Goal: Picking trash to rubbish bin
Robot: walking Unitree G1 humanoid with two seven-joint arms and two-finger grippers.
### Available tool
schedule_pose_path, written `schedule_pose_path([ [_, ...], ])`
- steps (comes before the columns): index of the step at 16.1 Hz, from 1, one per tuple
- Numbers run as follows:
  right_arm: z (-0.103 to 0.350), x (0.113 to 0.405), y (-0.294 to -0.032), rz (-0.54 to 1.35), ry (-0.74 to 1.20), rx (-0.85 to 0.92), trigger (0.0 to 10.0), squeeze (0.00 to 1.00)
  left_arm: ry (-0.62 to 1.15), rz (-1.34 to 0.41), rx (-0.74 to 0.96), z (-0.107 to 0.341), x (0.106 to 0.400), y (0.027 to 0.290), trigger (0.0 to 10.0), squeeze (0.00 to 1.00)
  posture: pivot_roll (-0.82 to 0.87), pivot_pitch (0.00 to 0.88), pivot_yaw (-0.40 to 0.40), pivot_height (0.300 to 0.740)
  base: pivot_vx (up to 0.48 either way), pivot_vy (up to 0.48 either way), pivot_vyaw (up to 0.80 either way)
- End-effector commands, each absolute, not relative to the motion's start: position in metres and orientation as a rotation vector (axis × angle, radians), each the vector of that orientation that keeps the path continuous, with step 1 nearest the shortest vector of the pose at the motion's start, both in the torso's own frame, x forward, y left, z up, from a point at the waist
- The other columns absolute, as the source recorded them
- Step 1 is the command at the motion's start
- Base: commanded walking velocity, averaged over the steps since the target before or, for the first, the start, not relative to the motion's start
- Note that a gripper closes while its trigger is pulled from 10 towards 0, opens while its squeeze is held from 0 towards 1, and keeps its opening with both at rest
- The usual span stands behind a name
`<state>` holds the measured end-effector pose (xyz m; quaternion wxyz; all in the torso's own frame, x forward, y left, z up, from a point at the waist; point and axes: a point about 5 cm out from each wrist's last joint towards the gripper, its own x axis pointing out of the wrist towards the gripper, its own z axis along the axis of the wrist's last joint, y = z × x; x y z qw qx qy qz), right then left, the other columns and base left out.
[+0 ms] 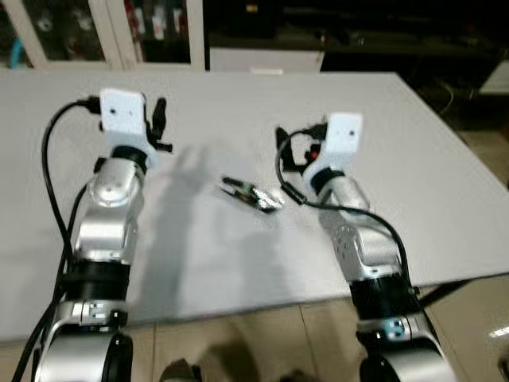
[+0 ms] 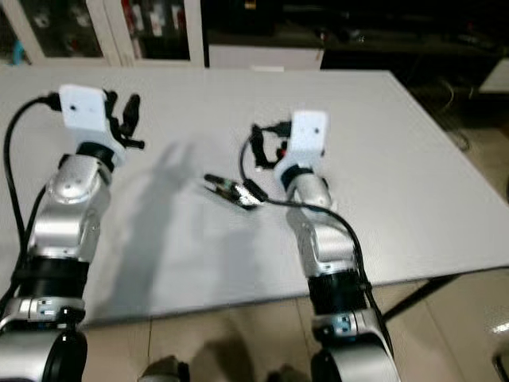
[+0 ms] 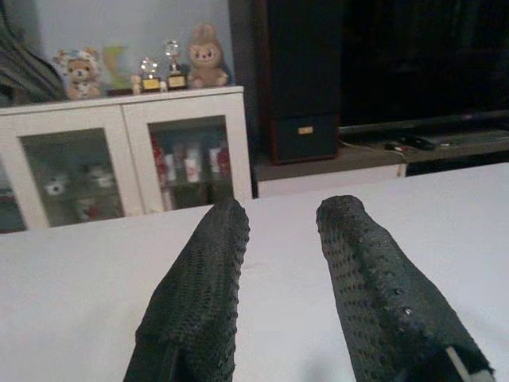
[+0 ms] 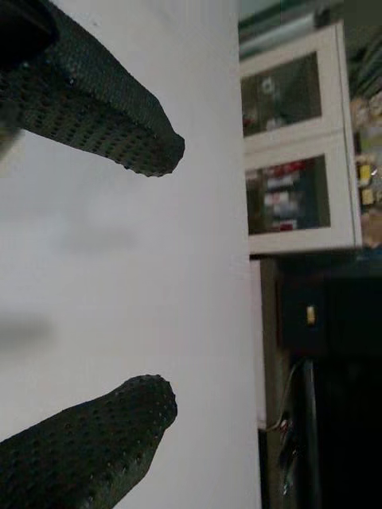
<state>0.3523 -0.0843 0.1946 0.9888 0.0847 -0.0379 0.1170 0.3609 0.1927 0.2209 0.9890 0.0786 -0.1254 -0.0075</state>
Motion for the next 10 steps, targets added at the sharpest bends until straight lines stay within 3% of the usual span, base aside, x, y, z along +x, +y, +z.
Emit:
schedule_pose_path([
  [1, 0.1883, 0.3514, -0.0961, 0.202, -0.049, 0.165, 10.0, 0.0, -0.264, -0.031, 0.159, 0.2231, 0.3613, 0.1853, 10.0, 0.0, -0.01, 0.081, -0.063, 0.74, 0.0, 0.0, 0.0],
  [8, 0.1856, 0.3486, -0.0946, 0.228, -0.027, 0.163, 10.0, 0.0, -0.253, 0.0, 0.168, 0.2234, 0.3621, 0.191, 10.0, 0.0, -0.01, 0.106, -0.063, 0.74, 0.0, 0.0, 0.0],
  [10, 0.1858, 0.3478, -0.0939, 0.236, -0.027, 0.171, 10.0, 0.0, -0.258, -0.005, 0.167, 0.2243, 0.3623, 0.1905, 10.0, 0.0, -0.01, 0.109, -0.061, 0.74, 0.281, 0.0, 0.0],
])
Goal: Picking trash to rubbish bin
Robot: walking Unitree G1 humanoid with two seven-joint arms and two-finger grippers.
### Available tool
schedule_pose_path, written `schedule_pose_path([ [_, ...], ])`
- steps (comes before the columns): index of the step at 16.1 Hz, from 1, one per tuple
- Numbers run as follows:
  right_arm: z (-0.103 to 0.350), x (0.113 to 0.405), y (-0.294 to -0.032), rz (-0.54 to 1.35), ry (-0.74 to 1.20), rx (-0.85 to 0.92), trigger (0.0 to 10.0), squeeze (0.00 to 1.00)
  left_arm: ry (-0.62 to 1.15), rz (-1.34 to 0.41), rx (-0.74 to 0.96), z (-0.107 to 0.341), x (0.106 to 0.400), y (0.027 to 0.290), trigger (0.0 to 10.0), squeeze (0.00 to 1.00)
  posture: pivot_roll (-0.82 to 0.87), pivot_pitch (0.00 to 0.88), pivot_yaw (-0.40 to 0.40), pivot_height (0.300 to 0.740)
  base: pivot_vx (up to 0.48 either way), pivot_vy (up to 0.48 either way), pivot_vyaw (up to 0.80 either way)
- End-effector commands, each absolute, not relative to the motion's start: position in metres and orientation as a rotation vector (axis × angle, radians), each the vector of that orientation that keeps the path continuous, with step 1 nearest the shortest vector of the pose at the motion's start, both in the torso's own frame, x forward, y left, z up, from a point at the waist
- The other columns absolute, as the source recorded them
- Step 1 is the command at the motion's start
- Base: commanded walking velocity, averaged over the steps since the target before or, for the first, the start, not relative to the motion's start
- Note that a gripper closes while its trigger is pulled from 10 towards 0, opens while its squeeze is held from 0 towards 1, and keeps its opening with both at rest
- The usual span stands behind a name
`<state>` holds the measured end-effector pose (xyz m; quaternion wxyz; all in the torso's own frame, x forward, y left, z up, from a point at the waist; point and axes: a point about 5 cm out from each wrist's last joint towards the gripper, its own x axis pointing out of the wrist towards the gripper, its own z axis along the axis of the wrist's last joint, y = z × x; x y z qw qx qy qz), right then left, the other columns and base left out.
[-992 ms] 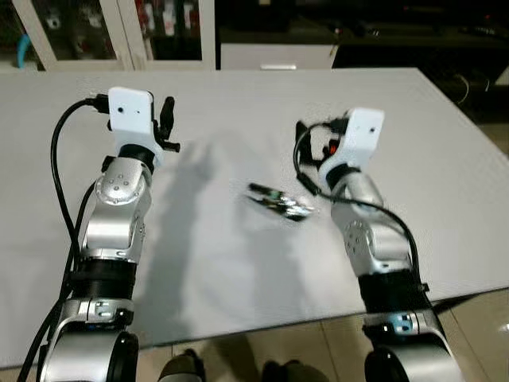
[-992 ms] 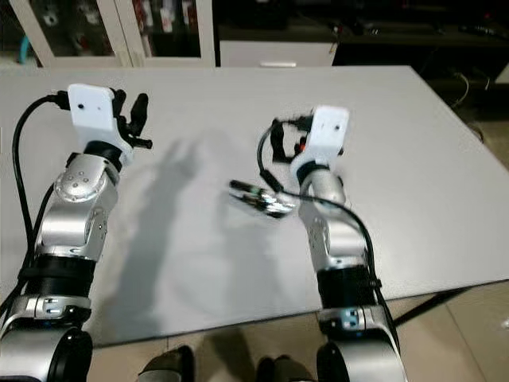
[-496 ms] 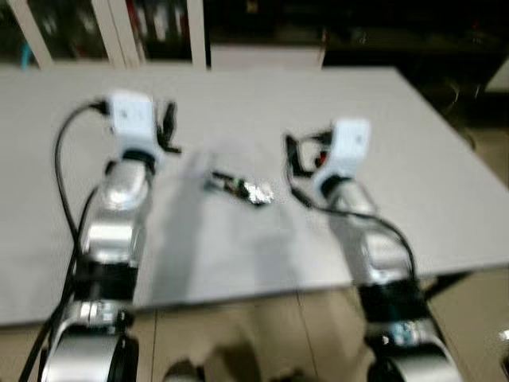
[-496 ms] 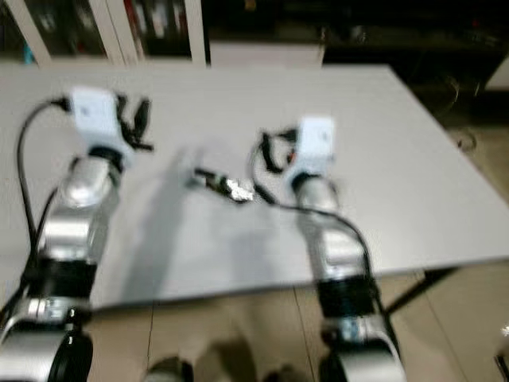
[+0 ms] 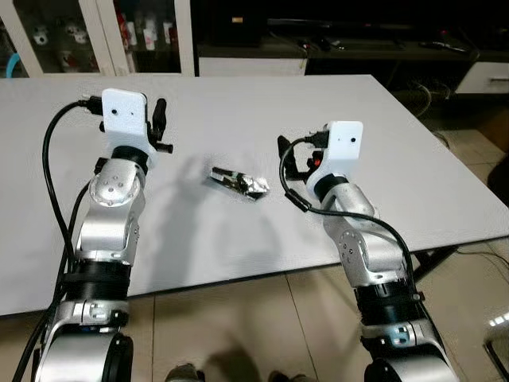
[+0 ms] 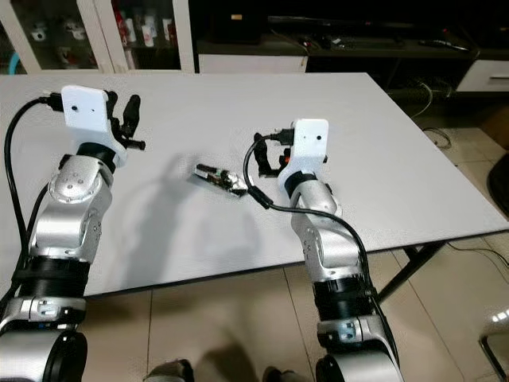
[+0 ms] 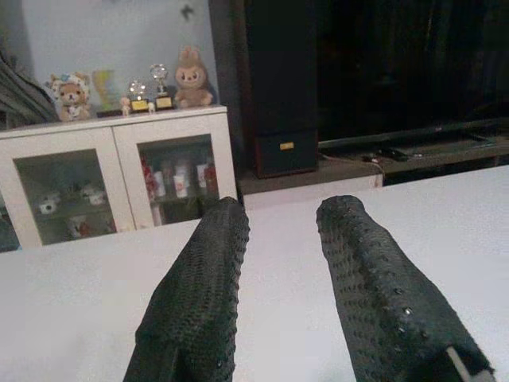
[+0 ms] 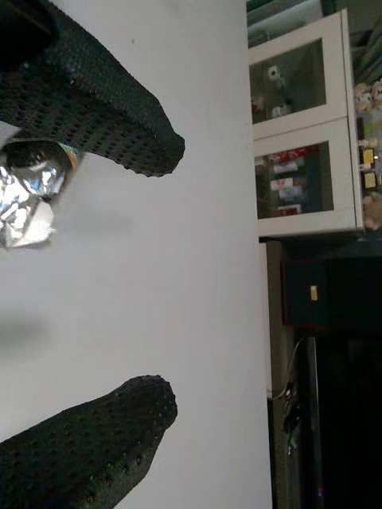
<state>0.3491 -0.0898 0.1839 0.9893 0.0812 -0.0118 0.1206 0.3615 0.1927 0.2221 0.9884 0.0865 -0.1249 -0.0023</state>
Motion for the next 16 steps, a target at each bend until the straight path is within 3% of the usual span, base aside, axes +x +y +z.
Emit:
schedule_pose_path([
  [1, 0.1854, 0.3476, -0.0939, 0.236, -0.025, 0.168, 10.0, 0.0, -0.257, -0.005, 0.167, 0.2242, 0.3623, 0.1907, 10.0, 0.0, -0.01, 0.11, -0.061, 0.74, 0.322, 0.0, 0.0],
  [16, 0.1828, 0.3464, -0.0911, 0.247, -0.011, 0.187, 10.0, 0.0, -0.252, -0.03, 0.175, 0.2238, 0.363, 0.1886, 10.0, 0.0, 0.0, 0.116, -0.055, 0.74, 0.304, 0.0, 0.0],
])
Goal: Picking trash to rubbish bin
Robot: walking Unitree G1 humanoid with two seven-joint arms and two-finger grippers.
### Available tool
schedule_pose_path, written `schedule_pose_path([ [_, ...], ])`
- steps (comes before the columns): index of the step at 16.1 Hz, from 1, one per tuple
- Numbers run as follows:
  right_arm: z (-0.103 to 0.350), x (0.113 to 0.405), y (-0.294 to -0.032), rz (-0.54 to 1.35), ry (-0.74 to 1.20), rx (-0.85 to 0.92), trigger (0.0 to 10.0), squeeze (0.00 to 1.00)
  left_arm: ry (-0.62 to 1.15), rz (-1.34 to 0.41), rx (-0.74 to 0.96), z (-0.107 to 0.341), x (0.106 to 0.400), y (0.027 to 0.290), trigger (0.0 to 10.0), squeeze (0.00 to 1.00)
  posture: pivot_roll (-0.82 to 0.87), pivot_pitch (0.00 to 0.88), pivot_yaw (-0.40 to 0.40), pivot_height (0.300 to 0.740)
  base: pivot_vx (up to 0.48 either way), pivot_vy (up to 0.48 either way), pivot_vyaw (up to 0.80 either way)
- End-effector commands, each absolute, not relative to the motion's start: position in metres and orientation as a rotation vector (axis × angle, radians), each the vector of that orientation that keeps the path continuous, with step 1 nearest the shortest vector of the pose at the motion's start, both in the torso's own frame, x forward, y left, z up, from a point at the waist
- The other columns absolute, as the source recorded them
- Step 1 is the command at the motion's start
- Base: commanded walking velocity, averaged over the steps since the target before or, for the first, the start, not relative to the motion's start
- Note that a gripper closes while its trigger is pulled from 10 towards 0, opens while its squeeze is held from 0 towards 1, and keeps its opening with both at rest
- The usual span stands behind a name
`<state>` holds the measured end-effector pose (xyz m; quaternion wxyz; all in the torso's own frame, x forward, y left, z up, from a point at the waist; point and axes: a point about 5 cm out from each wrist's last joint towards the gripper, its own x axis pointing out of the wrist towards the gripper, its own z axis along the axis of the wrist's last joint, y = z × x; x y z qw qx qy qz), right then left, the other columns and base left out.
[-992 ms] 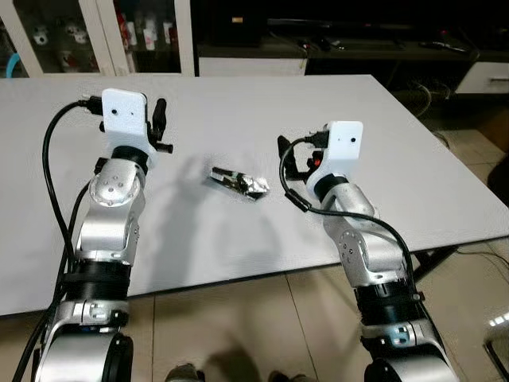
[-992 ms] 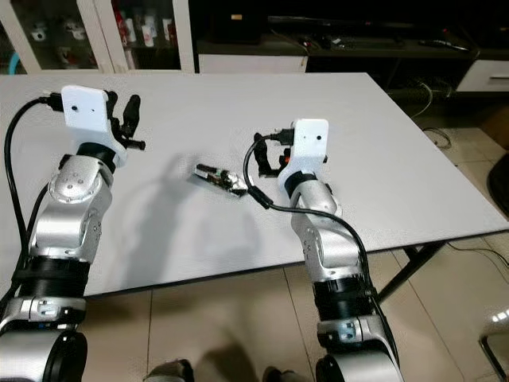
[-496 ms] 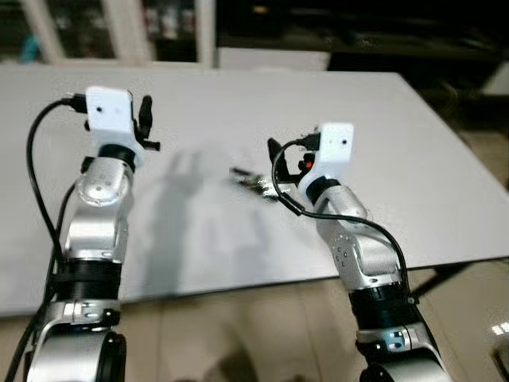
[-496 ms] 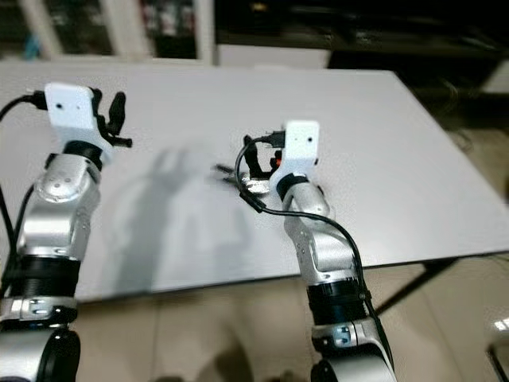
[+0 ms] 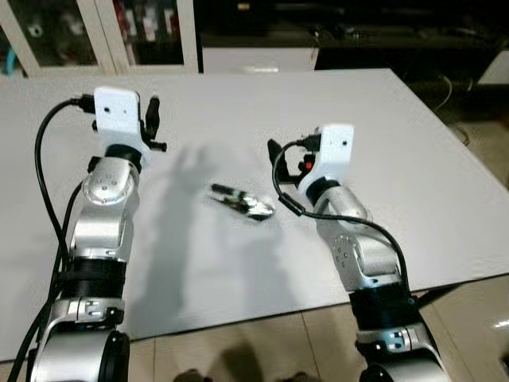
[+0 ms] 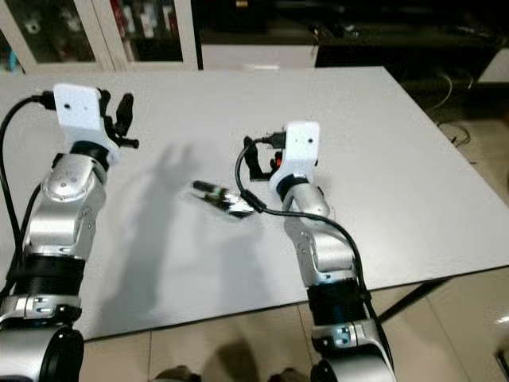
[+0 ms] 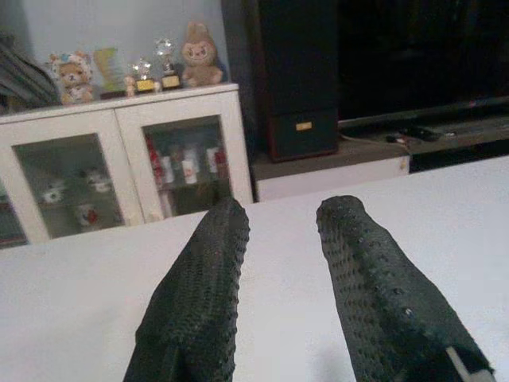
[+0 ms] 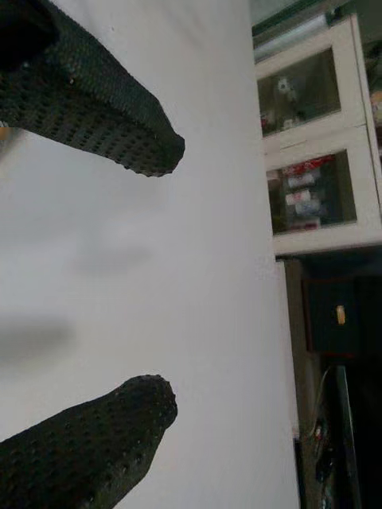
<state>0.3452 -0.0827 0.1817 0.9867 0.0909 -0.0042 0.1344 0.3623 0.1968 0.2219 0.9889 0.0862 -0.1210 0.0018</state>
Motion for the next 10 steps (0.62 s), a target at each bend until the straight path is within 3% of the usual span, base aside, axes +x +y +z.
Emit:
schedule_pose_path([
  [1, 0.1829, 0.3465, -0.0909, 0.248, -0.01, 0.187, 10.0, 0.0, -0.251, -0.03, 0.176, 0.2241, 0.3631, 0.1887, 10.0, 0.0, 0.0, 0.116, -0.055, 0.74, 0.255, 0.0, 0.0],
  [10, 0.179, 0.347, -0.0925, 0.255, 0.006, 0.168, 10.0, 0.0, -0.215, -0.111, 0.218, 0.2178, 0.3629, 0.1861, 10.0, 0.0, 0.0, 0.114, -0.052, 0.74, 0.028, 0.0, 0.0],
])
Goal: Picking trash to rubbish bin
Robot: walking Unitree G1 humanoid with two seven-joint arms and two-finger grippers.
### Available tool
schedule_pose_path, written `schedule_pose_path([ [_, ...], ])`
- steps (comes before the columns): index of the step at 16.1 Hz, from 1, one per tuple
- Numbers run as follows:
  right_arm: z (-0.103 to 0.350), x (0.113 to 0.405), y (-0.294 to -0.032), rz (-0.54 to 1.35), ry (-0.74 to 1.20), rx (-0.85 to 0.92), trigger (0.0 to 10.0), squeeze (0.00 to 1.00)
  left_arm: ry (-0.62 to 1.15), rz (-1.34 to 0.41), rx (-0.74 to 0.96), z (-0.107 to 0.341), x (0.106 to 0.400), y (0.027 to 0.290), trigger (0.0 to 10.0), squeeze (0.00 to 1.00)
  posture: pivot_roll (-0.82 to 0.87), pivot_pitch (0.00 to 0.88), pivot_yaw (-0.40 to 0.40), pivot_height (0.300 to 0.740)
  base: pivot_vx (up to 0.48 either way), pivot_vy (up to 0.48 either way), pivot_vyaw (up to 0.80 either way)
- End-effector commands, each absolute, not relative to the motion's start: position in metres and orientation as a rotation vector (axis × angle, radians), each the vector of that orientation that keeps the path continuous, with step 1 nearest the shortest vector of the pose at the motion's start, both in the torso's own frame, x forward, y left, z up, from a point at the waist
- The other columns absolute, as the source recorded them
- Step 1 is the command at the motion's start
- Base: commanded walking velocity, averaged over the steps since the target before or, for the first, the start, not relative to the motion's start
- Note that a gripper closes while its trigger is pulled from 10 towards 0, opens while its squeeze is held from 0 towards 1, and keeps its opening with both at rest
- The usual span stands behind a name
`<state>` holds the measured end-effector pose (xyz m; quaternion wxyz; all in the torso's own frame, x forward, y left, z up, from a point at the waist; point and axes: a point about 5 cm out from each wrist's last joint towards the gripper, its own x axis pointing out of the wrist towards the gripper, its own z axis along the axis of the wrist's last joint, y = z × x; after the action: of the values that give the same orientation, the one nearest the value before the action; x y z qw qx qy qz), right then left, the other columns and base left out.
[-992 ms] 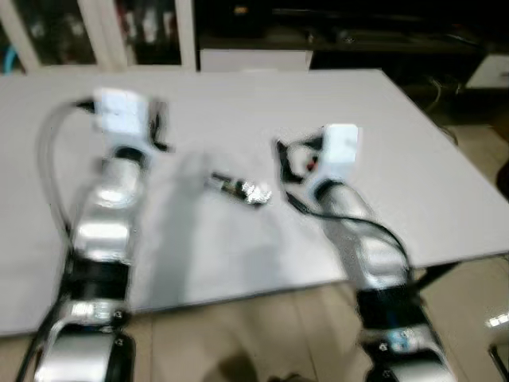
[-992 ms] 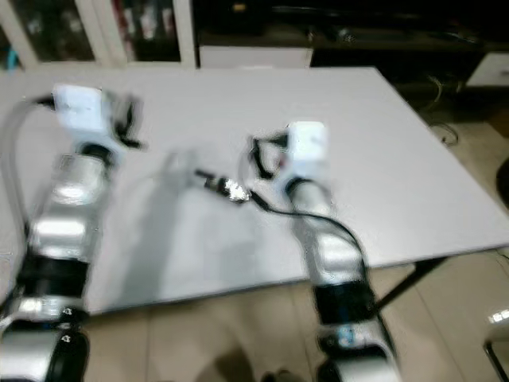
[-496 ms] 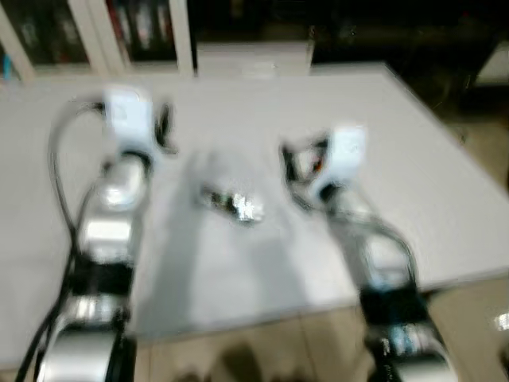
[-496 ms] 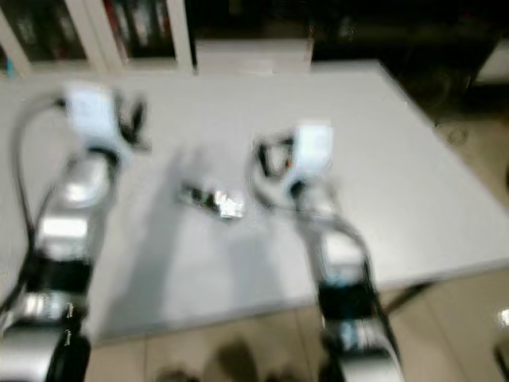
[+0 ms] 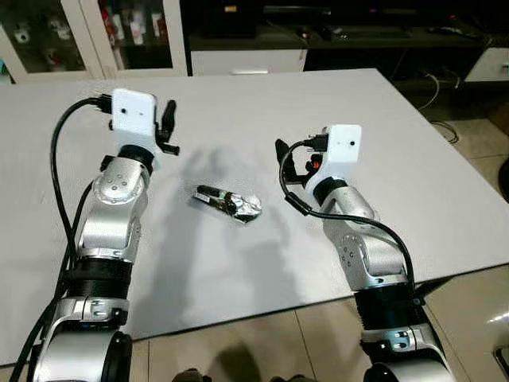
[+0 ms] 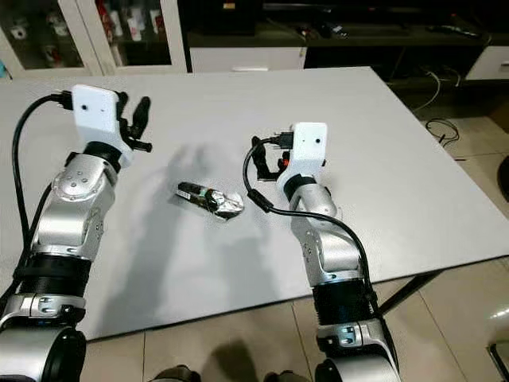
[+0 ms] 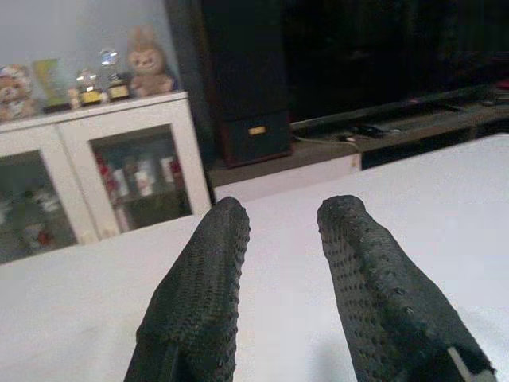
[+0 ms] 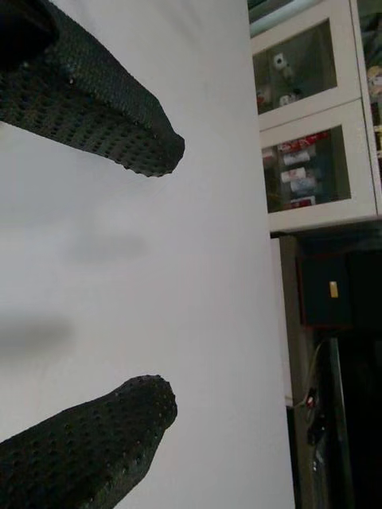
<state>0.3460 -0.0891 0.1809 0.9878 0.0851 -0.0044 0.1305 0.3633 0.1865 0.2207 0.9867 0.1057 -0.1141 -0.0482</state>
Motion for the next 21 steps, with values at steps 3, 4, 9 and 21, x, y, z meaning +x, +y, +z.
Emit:
schedule_pose_path([
  [3, 0.176, 0.346, -0.094, 0.272, 0.015, 0.143, 10.0, 0.0, -0.181, -0.149, 0.251, 0.212, 0.362, 0.196, 10.0, 0.46, 0.0, 0.112, -0.051, 0.74, 0.0, 0.0, 0.0],
  [4, 0.175, 0.345, -0.095, 0.272, 0.017, 0.142, 10.0, 0.0, -0.175, -0.149, 0.25, 0.212, 0.362, 0.198, 10.0, 1.0, 0.0, 0.111, -0.051, 0.74, 0.0, 0.0, 0.0],
  [9, 0.171, 0.344, -0.092, 0.292, 0.035, 0.138, 10.0, 0.0, -0.169, -0.151, 0.257, 0.214, 0.361, 0.209, 10.0, 1.0, 0.0, 0.111, -0.054, 0.74, 0.0, 0.0, 0.0],
  [21, 0.152, 0.338, -0.093, 0.439, 0.147, 0.022, 10.0, 0.0, -0.101, -0.37, 0.312, 0.21, 0.355, 0.215, 10.0, 1.0, 0.02, 0.091, -0.047, 0.74, 0.0, 0.0, 0.0],
])
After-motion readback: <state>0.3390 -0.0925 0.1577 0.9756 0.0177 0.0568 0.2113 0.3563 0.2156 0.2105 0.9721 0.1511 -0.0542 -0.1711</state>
